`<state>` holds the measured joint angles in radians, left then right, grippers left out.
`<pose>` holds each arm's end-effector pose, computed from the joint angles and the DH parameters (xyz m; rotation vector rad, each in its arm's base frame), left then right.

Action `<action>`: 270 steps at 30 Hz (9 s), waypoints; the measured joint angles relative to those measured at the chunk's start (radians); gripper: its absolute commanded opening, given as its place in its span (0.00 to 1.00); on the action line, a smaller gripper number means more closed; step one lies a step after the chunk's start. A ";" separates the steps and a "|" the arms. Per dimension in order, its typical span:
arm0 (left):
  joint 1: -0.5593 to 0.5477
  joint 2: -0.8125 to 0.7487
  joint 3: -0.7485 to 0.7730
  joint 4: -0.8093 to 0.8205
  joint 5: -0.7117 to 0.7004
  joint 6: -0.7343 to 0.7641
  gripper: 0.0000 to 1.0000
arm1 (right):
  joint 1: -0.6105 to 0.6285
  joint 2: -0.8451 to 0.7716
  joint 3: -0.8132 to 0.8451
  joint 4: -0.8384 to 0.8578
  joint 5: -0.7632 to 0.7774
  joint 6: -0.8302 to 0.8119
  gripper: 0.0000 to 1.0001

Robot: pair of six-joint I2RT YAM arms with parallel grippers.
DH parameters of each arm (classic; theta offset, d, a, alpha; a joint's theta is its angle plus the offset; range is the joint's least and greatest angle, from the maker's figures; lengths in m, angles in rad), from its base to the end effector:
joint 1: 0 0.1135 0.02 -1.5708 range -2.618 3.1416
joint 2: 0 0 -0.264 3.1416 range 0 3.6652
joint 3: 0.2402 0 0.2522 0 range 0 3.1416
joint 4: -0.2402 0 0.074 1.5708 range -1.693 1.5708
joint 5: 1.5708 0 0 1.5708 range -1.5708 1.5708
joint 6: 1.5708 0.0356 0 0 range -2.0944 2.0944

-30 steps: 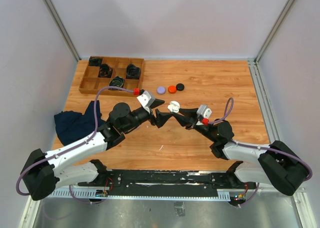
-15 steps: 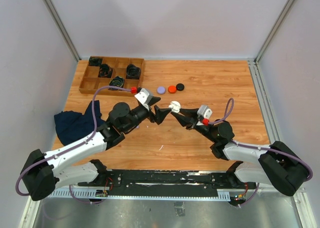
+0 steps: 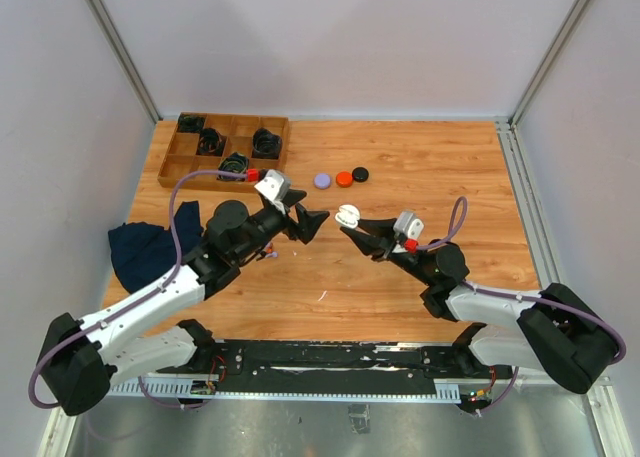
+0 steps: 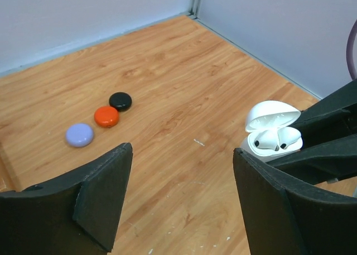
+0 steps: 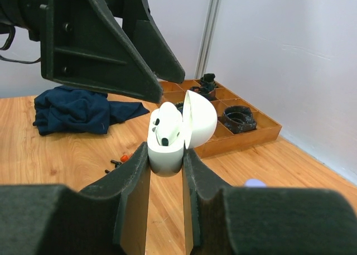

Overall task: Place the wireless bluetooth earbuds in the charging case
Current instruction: Close the charging case, then place the charging case at the center of the board, then move the charging case to the center of the board, then pick up the charging case at the center of the board.

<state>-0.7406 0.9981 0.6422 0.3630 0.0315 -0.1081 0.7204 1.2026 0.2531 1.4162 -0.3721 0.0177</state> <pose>0.1742 -0.1608 0.3070 0.5236 1.5181 -0.6888 0.1508 0.1496 0.2438 -0.7120 0.9406 0.8588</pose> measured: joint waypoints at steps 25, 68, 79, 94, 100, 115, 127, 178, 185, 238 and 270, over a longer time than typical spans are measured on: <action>0.229 0.098 0.103 -0.115 0.633 -0.403 0.92 | -0.023 0.075 0.158 -0.152 -0.300 0.057 0.01; 0.250 0.000 0.247 -0.481 0.289 -0.220 0.91 | -0.176 -0.013 0.191 -0.621 -0.267 0.236 0.01; 0.253 -0.114 0.248 -0.672 -0.147 -0.064 0.94 | -0.327 -0.060 0.344 -1.347 -0.113 0.188 0.03; 0.266 -0.176 0.130 -0.664 -0.237 -0.012 0.96 | -0.509 0.222 0.443 -1.725 -0.129 0.148 0.15; 0.335 -0.189 0.130 -0.648 -0.229 -0.020 0.96 | -0.543 0.276 0.464 -1.741 -0.188 0.139 0.29; 0.351 -0.203 0.122 -0.645 -0.209 -0.027 0.96 | -0.561 0.220 0.540 -1.868 -0.037 0.111 0.58; 0.351 -0.204 0.121 -0.645 -0.214 -0.026 0.96 | -0.358 0.340 0.852 -1.821 0.208 0.027 0.66; 0.418 -0.209 0.096 -0.625 -0.156 -0.027 0.96 | -0.304 0.830 1.177 -1.683 0.225 -0.154 0.51; 0.418 -0.216 0.096 -0.622 -0.151 -0.027 0.96 | -0.204 0.592 0.900 -1.709 0.242 -0.032 0.51; 0.419 -0.200 0.085 -0.603 -0.074 -0.029 0.98 | 0.169 0.443 0.689 -1.746 0.320 0.003 0.58; 0.337 -0.157 -0.085 -0.411 0.458 -0.506 0.92 | 0.181 0.024 0.494 -1.441 0.339 -0.086 0.41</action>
<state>-0.4034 0.8410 0.5568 -0.0483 0.4896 -0.6144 0.9016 1.2270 0.7467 -0.0246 -0.0330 -0.0681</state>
